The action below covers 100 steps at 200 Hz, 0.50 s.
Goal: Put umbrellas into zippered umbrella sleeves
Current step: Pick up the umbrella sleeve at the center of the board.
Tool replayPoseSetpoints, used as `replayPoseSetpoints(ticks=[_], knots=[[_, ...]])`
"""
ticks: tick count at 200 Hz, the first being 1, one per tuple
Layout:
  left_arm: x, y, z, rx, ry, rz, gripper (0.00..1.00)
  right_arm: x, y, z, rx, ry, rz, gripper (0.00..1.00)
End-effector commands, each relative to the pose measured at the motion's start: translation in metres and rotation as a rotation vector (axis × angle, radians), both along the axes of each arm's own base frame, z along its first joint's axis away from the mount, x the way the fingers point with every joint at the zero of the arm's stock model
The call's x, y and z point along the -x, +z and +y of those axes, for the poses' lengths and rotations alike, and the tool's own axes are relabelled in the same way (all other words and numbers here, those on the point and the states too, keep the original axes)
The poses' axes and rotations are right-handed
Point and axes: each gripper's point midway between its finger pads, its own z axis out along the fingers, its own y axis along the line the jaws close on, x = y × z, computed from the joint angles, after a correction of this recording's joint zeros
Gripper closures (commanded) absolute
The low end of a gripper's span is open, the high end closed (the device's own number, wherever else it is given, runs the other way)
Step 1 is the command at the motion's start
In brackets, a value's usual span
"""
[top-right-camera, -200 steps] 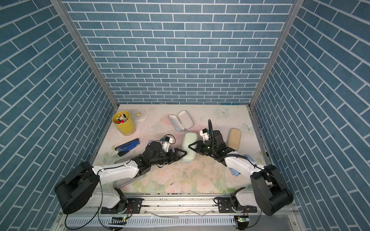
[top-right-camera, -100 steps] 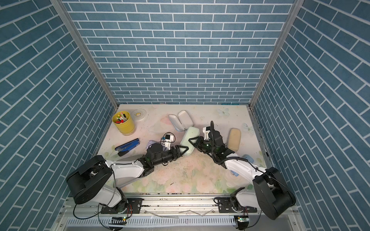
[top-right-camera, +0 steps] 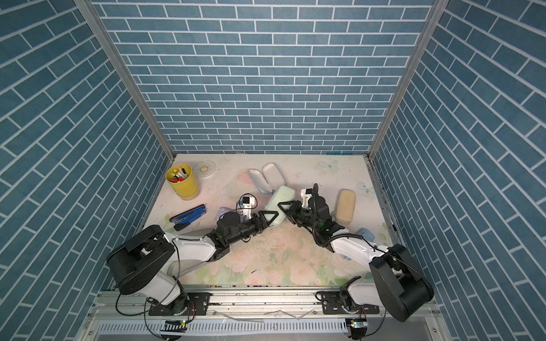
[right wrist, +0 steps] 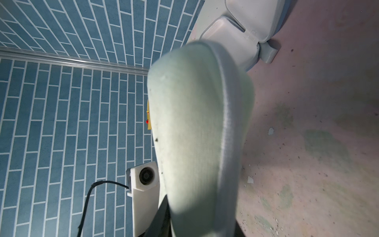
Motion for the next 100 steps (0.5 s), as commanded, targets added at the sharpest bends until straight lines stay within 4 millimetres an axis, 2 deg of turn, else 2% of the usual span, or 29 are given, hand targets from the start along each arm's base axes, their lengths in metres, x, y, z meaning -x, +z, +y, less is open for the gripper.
replayPoseSetpoints(ticks=[1, 26, 42, 60, 75, 89, 100], knots=[[-0.009, 0.005, 0.0, 0.018, 0.044, -0.028, 0.41, -0.006, 0.051, 0.008, -0.171, -0.012, -0.084, 0.87], [-0.015, 0.013, 0.001, 0.031, 0.066, -0.051, 0.5, -0.004, 0.049, 0.011, -0.175, 0.007, -0.071, 0.85], [-0.016, 0.015, 0.001, 0.031, 0.059, -0.061, 0.55, -0.003, 0.044, 0.011, -0.169, 0.011, -0.06, 0.81], [-0.017, 0.014, 0.006, 0.016, 0.055, -0.078, 0.63, -0.001, 0.039, 0.014, -0.159, 0.043, -0.057, 0.68], [-0.017, 0.012, 0.014, -0.014, 0.04, -0.107, 0.74, 0.002, 0.035, 0.012, -0.134, 0.079, -0.064, 0.56], [-0.017, 0.009, 0.021, -0.081, -0.004, -0.155, 0.82, 0.004, 0.03, 0.0, -0.085, 0.111, -0.063, 0.47], [-0.015, 0.006, 0.028, -0.162, -0.041, -0.183, 0.85, 0.008, 0.025, -0.015, -0.006, 0.142, -0.065, 0.43]])
